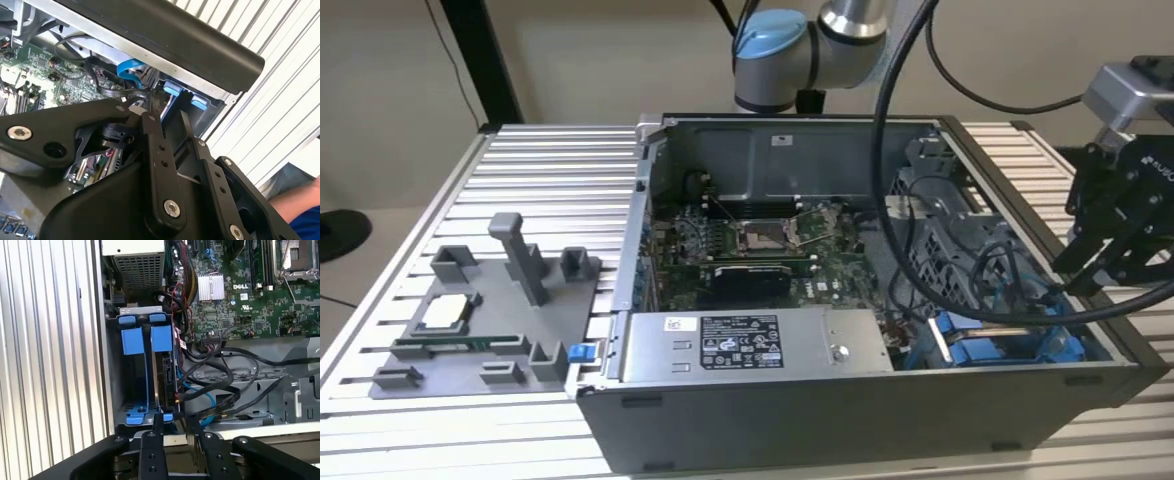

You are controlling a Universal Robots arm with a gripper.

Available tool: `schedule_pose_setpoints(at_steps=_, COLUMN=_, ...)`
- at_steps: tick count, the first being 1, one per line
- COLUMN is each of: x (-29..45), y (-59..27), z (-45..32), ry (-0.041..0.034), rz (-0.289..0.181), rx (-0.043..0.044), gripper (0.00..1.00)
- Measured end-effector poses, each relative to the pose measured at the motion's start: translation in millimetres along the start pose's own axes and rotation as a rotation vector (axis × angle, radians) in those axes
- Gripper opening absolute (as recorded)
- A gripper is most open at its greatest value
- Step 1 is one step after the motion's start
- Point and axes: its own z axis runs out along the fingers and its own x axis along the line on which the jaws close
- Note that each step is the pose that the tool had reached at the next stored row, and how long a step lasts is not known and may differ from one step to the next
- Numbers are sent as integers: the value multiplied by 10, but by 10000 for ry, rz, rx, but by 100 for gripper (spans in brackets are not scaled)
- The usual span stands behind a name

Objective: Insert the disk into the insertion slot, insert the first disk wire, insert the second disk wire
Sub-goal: 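Insert the second disk wire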

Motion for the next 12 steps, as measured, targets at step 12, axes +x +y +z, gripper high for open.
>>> schedule_pose_setpoints(at_steps=12, x=39, y=-66, z=62, ry=-184, rz=-164, rx=-151, gripper=100)
